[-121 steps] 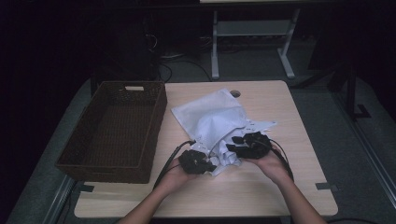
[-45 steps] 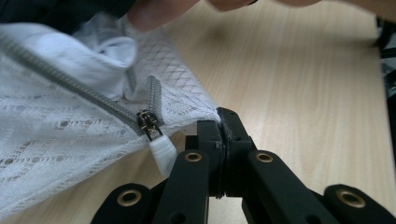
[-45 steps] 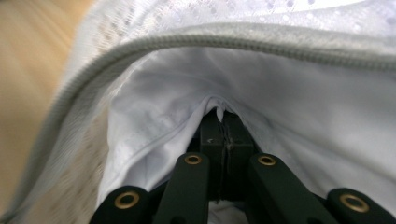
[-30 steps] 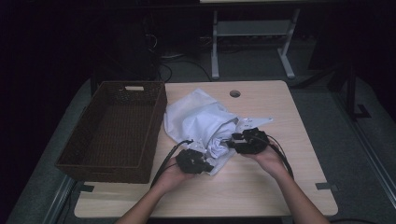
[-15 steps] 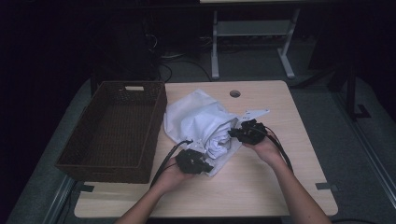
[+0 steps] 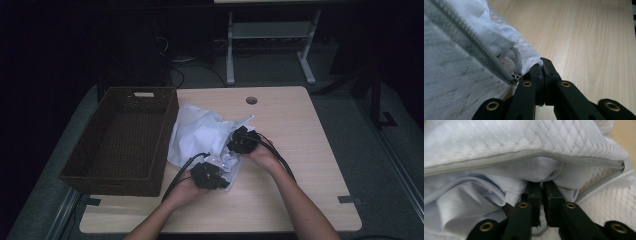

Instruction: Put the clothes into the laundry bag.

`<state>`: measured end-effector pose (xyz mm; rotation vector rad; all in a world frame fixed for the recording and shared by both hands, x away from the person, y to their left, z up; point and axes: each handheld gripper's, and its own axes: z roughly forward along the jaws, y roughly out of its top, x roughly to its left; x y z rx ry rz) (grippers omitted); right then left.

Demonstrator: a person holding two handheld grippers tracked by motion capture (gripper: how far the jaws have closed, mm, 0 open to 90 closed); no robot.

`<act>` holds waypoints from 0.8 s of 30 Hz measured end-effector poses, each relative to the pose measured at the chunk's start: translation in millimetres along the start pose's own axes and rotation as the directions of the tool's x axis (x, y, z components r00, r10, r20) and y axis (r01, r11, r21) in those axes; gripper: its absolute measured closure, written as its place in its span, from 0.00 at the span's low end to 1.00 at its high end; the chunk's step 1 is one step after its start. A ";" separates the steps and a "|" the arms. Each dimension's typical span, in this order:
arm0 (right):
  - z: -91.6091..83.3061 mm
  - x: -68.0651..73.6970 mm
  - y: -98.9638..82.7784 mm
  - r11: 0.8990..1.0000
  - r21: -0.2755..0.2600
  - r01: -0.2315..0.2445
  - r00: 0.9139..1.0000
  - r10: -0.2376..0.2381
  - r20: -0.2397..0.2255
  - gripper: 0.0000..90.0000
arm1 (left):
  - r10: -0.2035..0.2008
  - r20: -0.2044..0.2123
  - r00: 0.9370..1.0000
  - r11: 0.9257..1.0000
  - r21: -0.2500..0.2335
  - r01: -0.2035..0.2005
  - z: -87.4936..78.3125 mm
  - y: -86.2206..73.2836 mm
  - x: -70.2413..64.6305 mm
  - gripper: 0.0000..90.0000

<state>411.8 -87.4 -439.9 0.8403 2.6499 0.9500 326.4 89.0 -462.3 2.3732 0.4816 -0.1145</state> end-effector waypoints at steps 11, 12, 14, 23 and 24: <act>-52.7 -33.0 -17.7 0.984 -0.150 -0.098 0.995 0.102 0.021 0.59 | -0.013 0.005 1.000 1.000 -0.002 0.013 -1.1 -0.5 0.6 0.98; -53.0 -38.4 -19.3 0.984 -0.143 -0.110 0.993 0.116 0.036 0.59 | -0.013 0.004 1.000 1.000 -0.002 0.013 -1.0 -0.5 0.3 0.98; -49.5 -50.7 -23.3 0.982 -0.133 -0.135 0.987 0.146 0.071 0.59 | -0.014 0.005 1.000 1.000 -0.003 0.014 -1.1 -0.6 0.3 0.98; -7.8 -95.6 -39.8 0.954 -0.126 -0.271 0.944 0.289 0.158 0.62 | -0.014 0.013 1.000 1.000 -0.003 0.014 -1.7 -1.6 1.5 0.98; -3.1 -98.0 -39.1 0.951 -0.130 -0.280 0.941 0.299 0.158 0.62 | -0.014 0.014 1.000 1.000 -0.004 0.014 -1.6 -1.6 1.8 0.98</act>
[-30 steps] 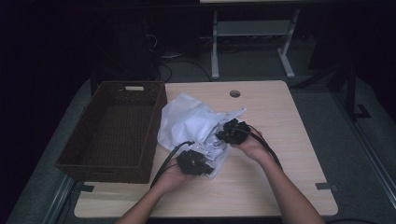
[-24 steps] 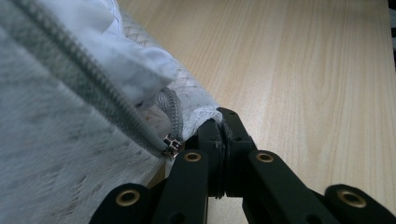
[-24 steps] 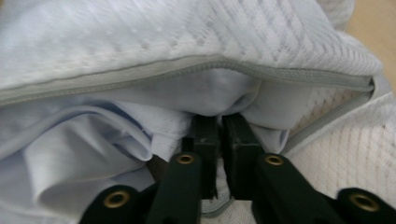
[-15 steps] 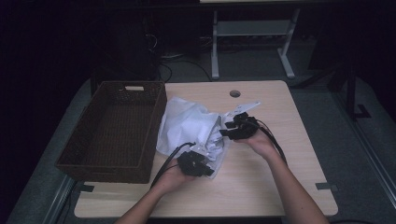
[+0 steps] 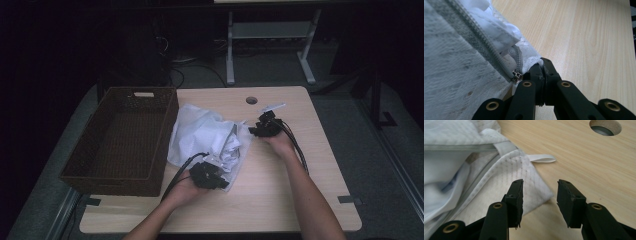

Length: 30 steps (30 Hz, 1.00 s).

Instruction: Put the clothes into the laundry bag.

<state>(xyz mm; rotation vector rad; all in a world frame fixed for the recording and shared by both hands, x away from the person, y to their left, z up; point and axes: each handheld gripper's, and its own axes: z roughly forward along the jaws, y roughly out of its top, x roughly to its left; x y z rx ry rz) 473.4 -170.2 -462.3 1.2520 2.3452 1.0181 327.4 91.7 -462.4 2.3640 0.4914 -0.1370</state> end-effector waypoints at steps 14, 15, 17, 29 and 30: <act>13.6 4.1 0.8 0.999 0.034 0.031 0.999 -0.030 -0.037 0.97 | -0.001 -0.005 1.000 1.000 -0.006 0.001 -1.1 0.5 -0.5 0.98; 13.0 4.3 0.6 0.999 0.036 0.033 0.999 -0.031 -0.036 0.98 | -0.001 -0.006 1.000 1.000 -0.005 0.001 -1.3 0.5 -0.6 0.98; 10.7 4.5 -0.3 0.998 0.042 0.039 0.999 -0.037 -0.033 0.98 | -0.001 -0.009 1.000 1.000 -0.007 0.001 -2.0 0.5 -0.4 0.98; -30.5 -2.5 -14.8 0.997 0.038 0.064 0.998 -0.063 -0.005 0.99 | -0.052 -0.073 0.996 0.998 -0.045 0.048 -12.3 -1.1 8.4 0.98; -35.0 -3.6 -18.1 0.997 0.035 0.062 0.998 -0.062 -0.006 0.99 | -0.056 -0.080 0.995 0.998 -0.046 0.052 -13.2 -1.4 9.4 0.98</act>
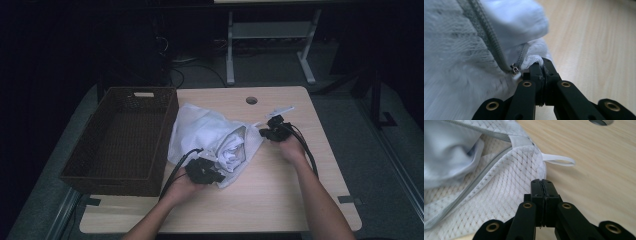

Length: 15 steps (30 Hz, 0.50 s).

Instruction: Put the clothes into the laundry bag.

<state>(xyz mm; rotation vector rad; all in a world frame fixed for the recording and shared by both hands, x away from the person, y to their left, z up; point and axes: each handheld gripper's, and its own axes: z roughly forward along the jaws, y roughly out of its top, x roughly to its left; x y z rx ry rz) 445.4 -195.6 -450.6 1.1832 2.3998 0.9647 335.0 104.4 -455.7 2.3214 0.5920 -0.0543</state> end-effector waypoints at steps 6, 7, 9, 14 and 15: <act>-19.7 -1.0 -24.5 1.000 -0.001 -0.009 1.000 0.009 0.001 0.99 | -0.028 -0.036 0.999 1.000 -0.010 0.028 -2.6 -1.2 5.1 0.98; -22.4 -0.2 -29.0 1.000 0.004 -0.009 1.000 0.009 0.003 0.99 | -0.026 -0.040 0.999 1.000 -0.007 0.026 -2.9 -1.2 5.6 0.98; -28.5 1.7 -38.4 1.000 0.007 -0.005 1.000 0.005 0.009 0.99 | -0.032 -0.052 0.998 0.999 -0.006 0.032 -3.0 -1.4 6.2 0.98; -46.4 7.4 -57.9 1.000 0.027 0.007 1.000 -0.007 0.014 0.99 | -0.056 -0.075 0.996 0.998 -0.007 0.056 -4.3 -2.4 10.2 0.98; -51.7 8.9 -61.0 1.000 0.026 0.015 1.000 -0.015 0.013 0.99 | -0.057 -0.078 0.995 0.998 -0.005 0.056 -4.9 -2.6 10.5 0.98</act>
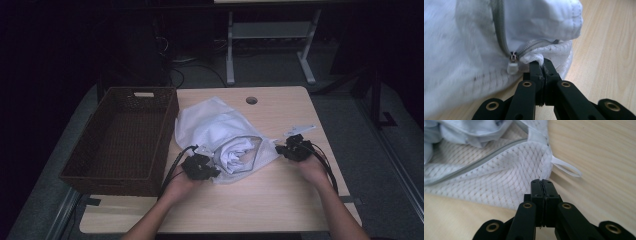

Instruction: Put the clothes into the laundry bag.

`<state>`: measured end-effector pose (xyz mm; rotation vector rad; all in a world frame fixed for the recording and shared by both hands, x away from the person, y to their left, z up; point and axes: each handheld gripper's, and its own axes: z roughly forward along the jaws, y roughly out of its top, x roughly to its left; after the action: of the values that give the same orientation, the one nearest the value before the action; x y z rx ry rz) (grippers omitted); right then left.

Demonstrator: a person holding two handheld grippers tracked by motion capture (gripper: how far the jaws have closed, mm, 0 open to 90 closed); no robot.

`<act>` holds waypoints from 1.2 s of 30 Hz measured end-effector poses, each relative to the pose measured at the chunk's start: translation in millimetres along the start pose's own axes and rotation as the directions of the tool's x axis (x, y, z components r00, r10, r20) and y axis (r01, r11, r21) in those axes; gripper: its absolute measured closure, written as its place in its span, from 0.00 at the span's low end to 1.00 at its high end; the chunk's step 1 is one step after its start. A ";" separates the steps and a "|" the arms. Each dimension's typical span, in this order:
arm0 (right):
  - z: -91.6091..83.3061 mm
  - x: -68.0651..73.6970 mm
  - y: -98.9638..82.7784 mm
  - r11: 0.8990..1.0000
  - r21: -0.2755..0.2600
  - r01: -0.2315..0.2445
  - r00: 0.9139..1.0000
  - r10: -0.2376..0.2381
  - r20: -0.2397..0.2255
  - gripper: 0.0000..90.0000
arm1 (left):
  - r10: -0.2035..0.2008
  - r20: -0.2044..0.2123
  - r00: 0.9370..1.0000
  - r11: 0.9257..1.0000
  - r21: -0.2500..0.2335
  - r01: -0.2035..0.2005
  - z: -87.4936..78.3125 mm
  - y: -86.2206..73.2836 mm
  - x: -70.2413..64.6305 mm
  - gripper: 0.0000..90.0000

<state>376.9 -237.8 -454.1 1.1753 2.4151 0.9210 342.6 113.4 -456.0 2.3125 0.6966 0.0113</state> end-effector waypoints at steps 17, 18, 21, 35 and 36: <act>-45.3 38.9 -36.6 1.000 -0.003 0.005 0.996 -0.005 -0.095 0.99 | 0.009 -0.065 0.998 1.000 -0.022 -0.011 -51.8 -0.7 -30.5 0.58; -45.6 40.1 -38.3 1.000 0.001 0.004 0.995 -0.004 -0.102 0.99 | 0.012 -0.065 0.998 1.000 -0.028 -0.014 -52.4 0.5 -31.5 0.56; -45.4 42.5 -39.8 1.000 0.009 0.013 0.994 -0.012 -0.105 0.99 | 0.024 -0.060 0.998 0.999 -0.028 -0.025 -44.6 6.7 -32.3 0.52; -39.3 46.8 -39.3 0.999 0.025 0.035 0.993 -0.032 -0.116 0.99 | 0.042 -0.145 0.988 0.999 0.028 -0.038 8.6 27.0 -30.5 0.85; -39.1 47.2 -39.1 0.999 0.026 0.038 0.993 -0.035 -0.117 0.98 | 0.044 -0.142 0.989 0.999 0.025 -0.041 8.0 27.9 -29.6 0.92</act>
<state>304.4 -235.0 -450.3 1.1118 2.5399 0.9731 332.4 77.2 -438.7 2.3645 0.7212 0.1918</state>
